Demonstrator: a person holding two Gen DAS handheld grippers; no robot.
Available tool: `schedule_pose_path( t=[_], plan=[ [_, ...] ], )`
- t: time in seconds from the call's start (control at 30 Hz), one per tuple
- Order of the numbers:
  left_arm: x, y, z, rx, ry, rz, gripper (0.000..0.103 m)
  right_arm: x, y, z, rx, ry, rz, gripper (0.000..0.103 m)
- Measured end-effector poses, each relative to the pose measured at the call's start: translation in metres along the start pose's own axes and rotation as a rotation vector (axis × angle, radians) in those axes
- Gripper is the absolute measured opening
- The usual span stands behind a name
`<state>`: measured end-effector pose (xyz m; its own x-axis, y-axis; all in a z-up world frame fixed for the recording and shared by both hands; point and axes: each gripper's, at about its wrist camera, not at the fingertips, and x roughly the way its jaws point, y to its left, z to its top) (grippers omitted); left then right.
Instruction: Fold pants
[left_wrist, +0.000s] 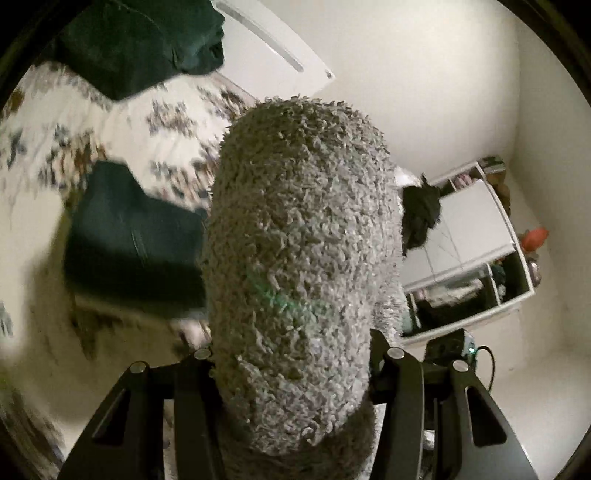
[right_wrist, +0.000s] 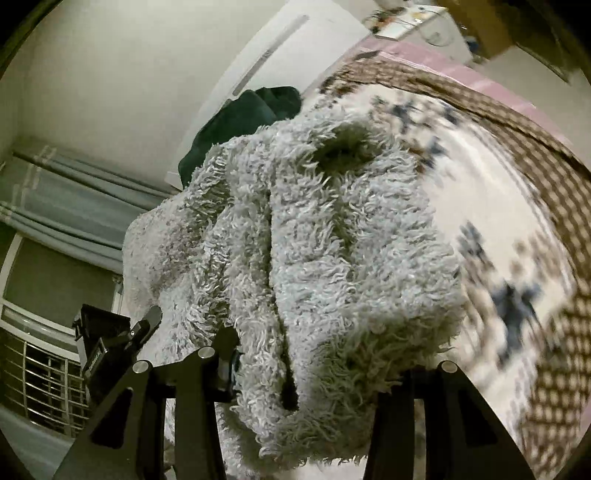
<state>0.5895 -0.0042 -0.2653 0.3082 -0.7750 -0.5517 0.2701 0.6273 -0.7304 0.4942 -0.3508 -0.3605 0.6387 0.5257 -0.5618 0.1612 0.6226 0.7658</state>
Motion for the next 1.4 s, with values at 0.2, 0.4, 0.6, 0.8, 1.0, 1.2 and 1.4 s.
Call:
schedule_pose_path(
  t=[0.2,0.4,0.6,0.8,1.0,1.2,1.4],
  plan=[
    [0.057,0.084,0.066,-0.053,-0.027,0.064,0.047,0.117,0.002,0.073,0.008,0.046,-0.006,0.045],
    [0.110,0.181,0.093,-0.141,0.043,0.155,0.048,0.215,-0.021,0.095,0.016,0.127,-0.074,0.045],
    [0.120,0.212,0.092,-0.179,0.090,0.281,0.056,0.246,-0.033,0.095,0.012,0.168,-0.121,0.048],
    [0.111,0.165,0.081,-0.016,0.092,0.534,0.069,0.236,-0.006,0.096,-0.148,0.170,-0.310,0.084],
    [0.090,0.117,0.060,0.150,-0.004,0.771,0.076,0.201,0.033,0.072,-0.350,0.089,-0.534,0.103],
    [0.056,0.072,0.035,0.214,-0.083,0.886,0.076,0.135,0.071,0.038,-0.433,-0.044,-0.652,0.103],
    [0.007,0.004,-0.002,0.247,-0.142,0.909,0.076,0.044,0.124,-0.007,-0.504,-0.139,-0.685,0.103]
  ],
)
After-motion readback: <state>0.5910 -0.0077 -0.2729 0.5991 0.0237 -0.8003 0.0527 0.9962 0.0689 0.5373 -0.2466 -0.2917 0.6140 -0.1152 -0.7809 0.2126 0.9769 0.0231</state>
